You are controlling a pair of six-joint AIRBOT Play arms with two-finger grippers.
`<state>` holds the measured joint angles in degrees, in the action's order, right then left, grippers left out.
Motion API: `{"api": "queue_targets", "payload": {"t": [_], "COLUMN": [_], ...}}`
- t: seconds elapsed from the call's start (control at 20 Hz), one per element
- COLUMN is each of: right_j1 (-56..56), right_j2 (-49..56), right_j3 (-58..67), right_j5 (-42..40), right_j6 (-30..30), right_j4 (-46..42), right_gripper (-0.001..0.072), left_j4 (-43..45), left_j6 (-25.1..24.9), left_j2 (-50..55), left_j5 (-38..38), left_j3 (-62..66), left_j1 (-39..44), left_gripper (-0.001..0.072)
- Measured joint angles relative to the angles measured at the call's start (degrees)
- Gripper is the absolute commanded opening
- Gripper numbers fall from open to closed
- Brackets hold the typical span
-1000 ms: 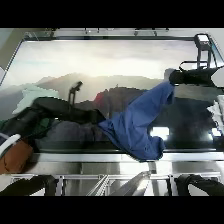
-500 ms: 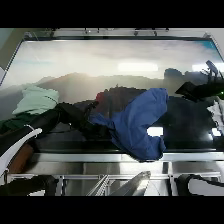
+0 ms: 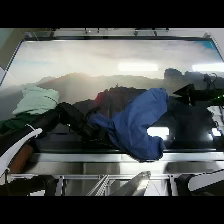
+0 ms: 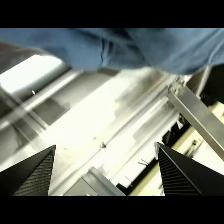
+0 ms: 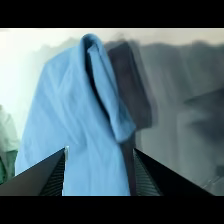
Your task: Fold the shirts.
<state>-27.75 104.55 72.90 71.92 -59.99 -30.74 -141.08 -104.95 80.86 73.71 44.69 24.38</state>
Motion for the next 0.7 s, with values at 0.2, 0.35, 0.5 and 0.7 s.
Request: {"api": "queue_targets", "payload": {"t": [0.2,0.35,0.5,0.7], "right_j1": [3.34,6.47,8.98,10.32], "right_j2": [3.52,4.98,5.68,6.01], "right_j3": [1.6,1.99,2.25,2.51], "right_j5": [-1.05,-1.86,-2.4,-2.78], "right_j6": [0.02,0.0,-0.04,-0.17], "right_j4": [0.61,1.51,1.7,1.42], "right_gripper": [0.0458,0.0437,0.0435,0.0433], "left_j4": [0.0,0.15,2.89,6.08], "left_j6": [0.7,0.94,2.64,7.26], "left_j2": [-0.13,-2.27,-8.09,-19.06], "left_j5": [1.66,2.95,3.21,-3.39], "left_j3": [0.0,-0.15,-2.62,-11.87], "left_j1": [-0.5,-2.25,-6.27,-15.34], "left_gripper": [0.0708,0.0708,0.0709,0.0708]}}
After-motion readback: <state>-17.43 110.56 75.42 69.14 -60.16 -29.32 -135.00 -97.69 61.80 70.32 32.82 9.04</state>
